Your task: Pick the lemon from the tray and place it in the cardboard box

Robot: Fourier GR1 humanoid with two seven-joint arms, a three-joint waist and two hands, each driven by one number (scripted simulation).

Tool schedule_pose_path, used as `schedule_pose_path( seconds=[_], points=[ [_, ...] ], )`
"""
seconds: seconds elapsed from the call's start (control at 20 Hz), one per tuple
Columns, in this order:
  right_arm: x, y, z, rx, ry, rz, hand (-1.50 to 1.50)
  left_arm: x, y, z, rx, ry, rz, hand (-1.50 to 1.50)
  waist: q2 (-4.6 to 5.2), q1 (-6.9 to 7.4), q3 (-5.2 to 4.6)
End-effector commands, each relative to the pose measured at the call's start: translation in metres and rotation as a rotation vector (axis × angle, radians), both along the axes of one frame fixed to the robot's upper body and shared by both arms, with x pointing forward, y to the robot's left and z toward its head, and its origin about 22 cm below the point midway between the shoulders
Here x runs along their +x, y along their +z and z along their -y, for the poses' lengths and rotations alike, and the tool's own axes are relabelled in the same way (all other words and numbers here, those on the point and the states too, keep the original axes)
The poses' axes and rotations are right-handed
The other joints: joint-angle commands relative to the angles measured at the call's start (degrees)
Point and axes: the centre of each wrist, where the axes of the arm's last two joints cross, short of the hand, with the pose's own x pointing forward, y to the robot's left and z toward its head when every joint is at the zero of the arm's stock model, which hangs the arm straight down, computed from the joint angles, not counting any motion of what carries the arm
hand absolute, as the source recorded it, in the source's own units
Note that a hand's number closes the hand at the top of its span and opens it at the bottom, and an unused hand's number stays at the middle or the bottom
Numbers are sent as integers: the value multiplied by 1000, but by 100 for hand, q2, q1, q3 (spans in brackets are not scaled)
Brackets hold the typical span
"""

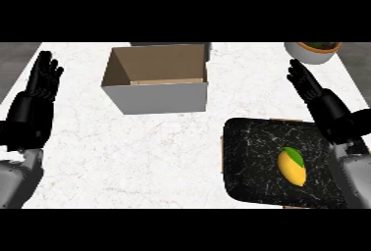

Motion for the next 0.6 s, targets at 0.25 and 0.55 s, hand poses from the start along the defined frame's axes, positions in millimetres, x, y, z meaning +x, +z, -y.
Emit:
schedule_pose_path(
  seconds=[0.25, 0.55],
  points=[
    [-71, -74, 5, -10, -293, -187, -150, -10, -38, 35, 115, -277, -193, 0, 166, -428, -140],
    [-91, -60, 55, -748, -297, 87, -150, -26, -51, 44, 78, -311, -256, 0, 114, -494, -168]
  ],
)
